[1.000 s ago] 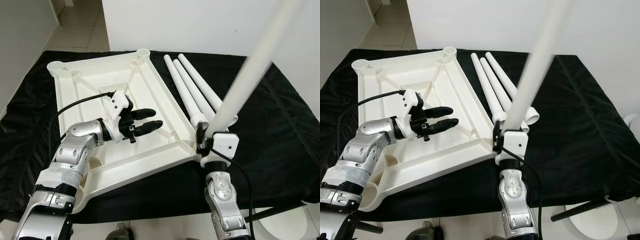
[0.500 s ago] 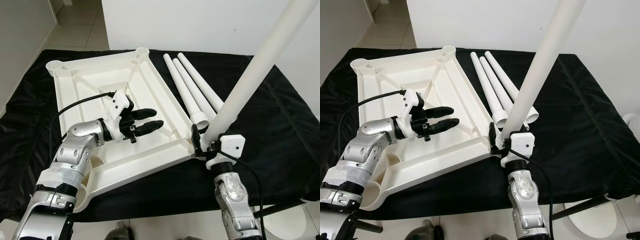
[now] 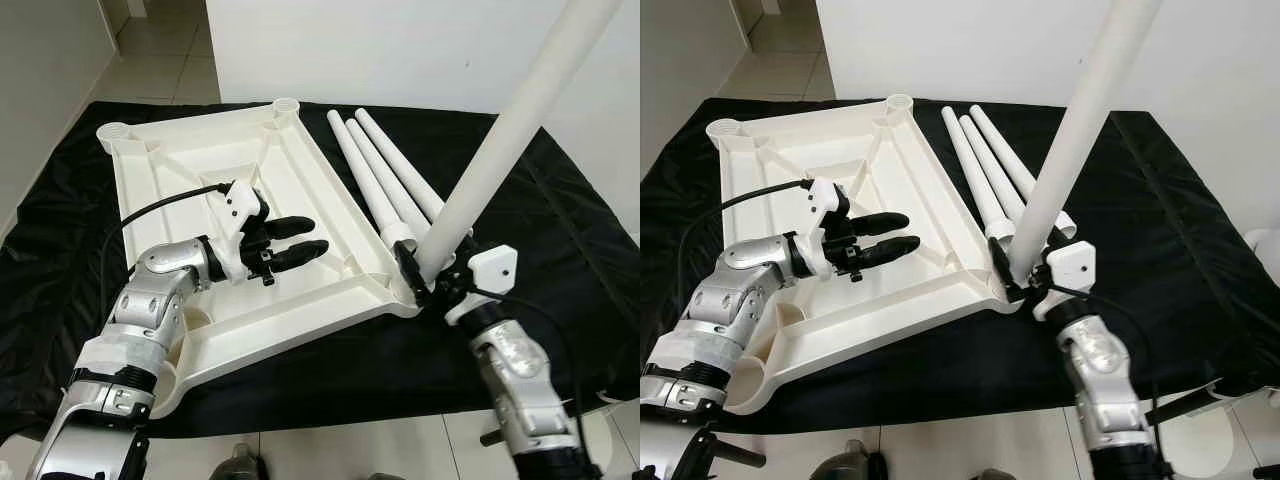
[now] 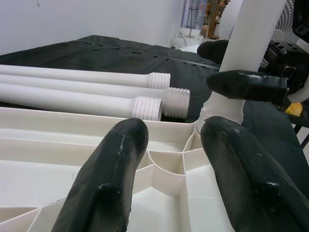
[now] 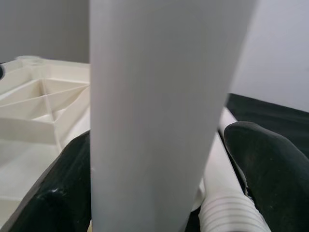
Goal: Building children table
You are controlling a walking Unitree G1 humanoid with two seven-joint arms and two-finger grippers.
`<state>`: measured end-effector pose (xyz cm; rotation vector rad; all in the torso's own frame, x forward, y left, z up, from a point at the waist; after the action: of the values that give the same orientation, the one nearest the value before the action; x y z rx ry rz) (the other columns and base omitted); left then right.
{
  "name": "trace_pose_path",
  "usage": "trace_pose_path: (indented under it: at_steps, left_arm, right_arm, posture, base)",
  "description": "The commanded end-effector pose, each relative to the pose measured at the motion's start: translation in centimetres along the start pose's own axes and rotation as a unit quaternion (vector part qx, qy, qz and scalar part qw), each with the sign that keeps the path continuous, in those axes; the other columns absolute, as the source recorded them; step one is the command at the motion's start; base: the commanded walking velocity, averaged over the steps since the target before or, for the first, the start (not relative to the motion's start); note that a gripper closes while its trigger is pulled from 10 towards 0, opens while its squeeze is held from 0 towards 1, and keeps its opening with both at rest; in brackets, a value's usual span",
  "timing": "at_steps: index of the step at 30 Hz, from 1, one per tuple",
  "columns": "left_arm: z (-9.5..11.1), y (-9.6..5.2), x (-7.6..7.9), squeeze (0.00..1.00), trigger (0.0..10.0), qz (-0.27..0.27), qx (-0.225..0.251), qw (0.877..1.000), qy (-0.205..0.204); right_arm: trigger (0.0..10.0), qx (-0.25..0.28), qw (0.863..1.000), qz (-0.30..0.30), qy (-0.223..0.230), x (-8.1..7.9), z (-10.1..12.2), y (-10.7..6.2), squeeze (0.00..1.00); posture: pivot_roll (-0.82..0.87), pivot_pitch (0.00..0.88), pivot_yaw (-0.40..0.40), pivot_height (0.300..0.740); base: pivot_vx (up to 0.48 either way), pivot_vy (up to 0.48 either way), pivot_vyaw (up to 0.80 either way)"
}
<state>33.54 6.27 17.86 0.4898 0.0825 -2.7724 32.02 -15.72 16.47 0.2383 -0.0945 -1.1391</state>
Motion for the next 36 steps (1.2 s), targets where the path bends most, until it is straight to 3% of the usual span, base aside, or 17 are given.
trace_pose_path:
  at_steps: [1,2,3,4,5,6,14,15,25,28,36]
  left_arm:
    - [-0.1,-0.1,-0.8,0.0,10.0,0.022,-0.011,1.0,0.006]
    - [-0.1,-0.1,-0.8,0.0,10.0,0.022,-0.011,1.0,0.006]
    - [-0.1,-0.1,-0.8,0.0,10.0,0.022,-0.011,1.0,0.006]
    - [-0.1,-0.1,-0.9,0.0,10.0,0.022,-0.011,1.0,0.006]
    - [-0.1,-0.1,-0.9,0.0,10.0,0.022,-0.011,1.0,0.006]
    - [0.0,-0.1,-0.9,0.0,10.0,0.022,-0.01,1.0,0.006]
    - [0.0,-0.1,-0.9,0.0,10.0,0.023,-0.011,1.0,0.006]
    - [0.0,-0.1,-0.9,0.0,10.0,0.024,-0.011,1.0,0.006]
    - [0.0,-0.2,-1.0,0.0,10.0,0.026,-0.012,1.0,0.006]
    - [0.0,-0.1,-0.9,0.0,10.0,0.025,-0.011,1.0,0.006]
    - [0.0,-0.1,-0.9,0.0,10.0,0.025,-0.01,1.0,0.005]
  right_arm:
    - [8.2,-0.015,1.0,0.009,0.013,0.2,-0.5,-0.1,0.0]
    - [8.2,-0.015,1.0,0.009,0.013,0.2,-0.5,-0.1,0.0]
    - [5.2,-0.018,1.0,0.014,0.013,0.3,-0.5,-0.1,0.0]
    - [4.4,-0.026,0.999,0.021,0.013,0.3,-0.6,0.0,0.0]
    - [2.8,-0.03,0.999,0.024,0.015,0.3,-0.8,0.0,0.0]
    - [0.0,-0.033,0.999,0.028,0.016,0.4,-0.8,0.0,0.0]
    - [0.0,-0.062,0.996,0.032,0.045,0.5,-2.0,0.0,0.0]
    - [10.0,-0.069,0.996,0.028,0.049,0.6,-2.3,0.0,0.0]
    - [10.0,-0.114,0.993,0.002,0.04,1.3,-3.6,0.8,0.0]
    - [10.0,-0.122,0.99,-0.013,0.067,1.5,-3.8,1.4,0.0]
    - [10.0,-0.125,0.989,-0.02,0.076,1.2,-4.0,2.4,0.0]
  posture:
    - [0.01,0.033,-0.004,0.74]
    - [0.01,0.033,-0.004,0.74]
    - [0.01,0.032,-0.003,0.74]
    - [0.01,0.032,-0.002,0.74]
    - [0.01,0.033,-0.001,0.74]
    - [0.01,0.033,-0.001,0.74]
    - [0.02,0.036,-0.004,0.74]
    - [0.02,0.037,-0.003,0.74]
    - [0.02,0.039,0.0,0.74]
    - [0.01,0.04,-0.004,0.74]
    - [0.02,0.041,-0.007,0.74]
  base:
    - [0.0,0.0,0.0]
    - [0.0,0.0,0.0]
    - [0.0,0.0,0.0]
    - [0.0,0.0,0.0]
    - [0.0,0.0,0.0]
    - [0.0,0.0,0.0]
    - [0.0,0.0,0.0]
    - [0.0,0.0,0.0]
    - [0.0,0.0,0.0]
    - [0.0,0.0,0.0]
    - [0.0,0.0,0.0]
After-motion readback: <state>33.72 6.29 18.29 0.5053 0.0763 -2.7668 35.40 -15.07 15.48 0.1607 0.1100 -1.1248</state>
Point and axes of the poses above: a point about 5 cm out from each wrist's last joint towards the gripper, its own y axis pointing out of the wrist towards the gripper, its own z axis along the axis of the wrist's last joint, x = y × z, the point moved 6 cm from there along y, pointing out of the wrist towards the gripper, and after that the axes turned 14 degrees about y, right-handed, at the moved point
